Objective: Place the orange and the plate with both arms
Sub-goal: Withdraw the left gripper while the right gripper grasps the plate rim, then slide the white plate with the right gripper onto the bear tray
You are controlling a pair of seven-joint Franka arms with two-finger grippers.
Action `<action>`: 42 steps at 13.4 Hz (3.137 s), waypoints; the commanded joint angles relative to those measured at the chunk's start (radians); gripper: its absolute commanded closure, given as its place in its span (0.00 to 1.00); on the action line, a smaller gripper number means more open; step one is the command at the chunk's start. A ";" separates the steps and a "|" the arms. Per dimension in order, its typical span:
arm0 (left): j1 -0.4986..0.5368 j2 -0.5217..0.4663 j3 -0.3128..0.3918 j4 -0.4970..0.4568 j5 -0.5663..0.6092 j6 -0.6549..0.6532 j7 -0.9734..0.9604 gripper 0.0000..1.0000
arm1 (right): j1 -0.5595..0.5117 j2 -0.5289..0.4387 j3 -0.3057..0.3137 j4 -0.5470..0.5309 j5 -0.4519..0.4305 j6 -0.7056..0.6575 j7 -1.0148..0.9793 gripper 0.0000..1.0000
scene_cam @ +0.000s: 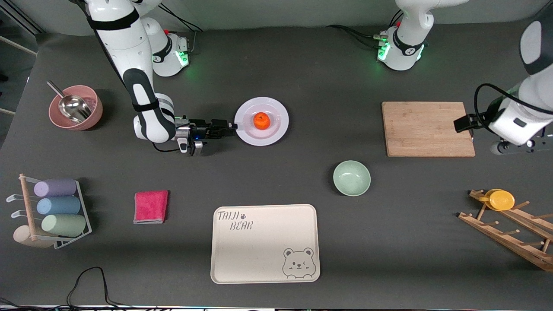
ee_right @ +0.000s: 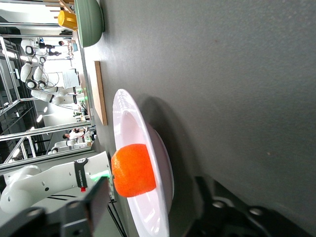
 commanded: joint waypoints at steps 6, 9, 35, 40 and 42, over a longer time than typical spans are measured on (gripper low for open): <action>-0.081 -0.077 0.098 -0.080 0.005 -0.002 0.052 0.00 | 0.127 0.002 -0.006 -0.010 0.183 0.054 -0.039 0.42; -0.125 -0.042 0.150 -0.037 0.005 -0.011 0.059 0.00 | 0.127 -0.001 -0.006 -0.010 0.183 0.054 -0.054 0.82; -0.129 0.087 0.146 0.144 0.002 -0.140 0.067 0.00 | 0.047 0.006 -0.148 0.521 -0.058 0.043 0.437 1.00; -0.129 0.089 0.146 0.142 0.002 -0.140 0.065 0.00 | -0.069 0.291 -0.138 0.995 -0.044 0.039 0.622 1.00; -0.129 0.089 0.146 0.142 0.002 -0.140 0.065 0.00 | -0.106 0.356 -0.132 1.082 -0.042 0.039 0.687 1.00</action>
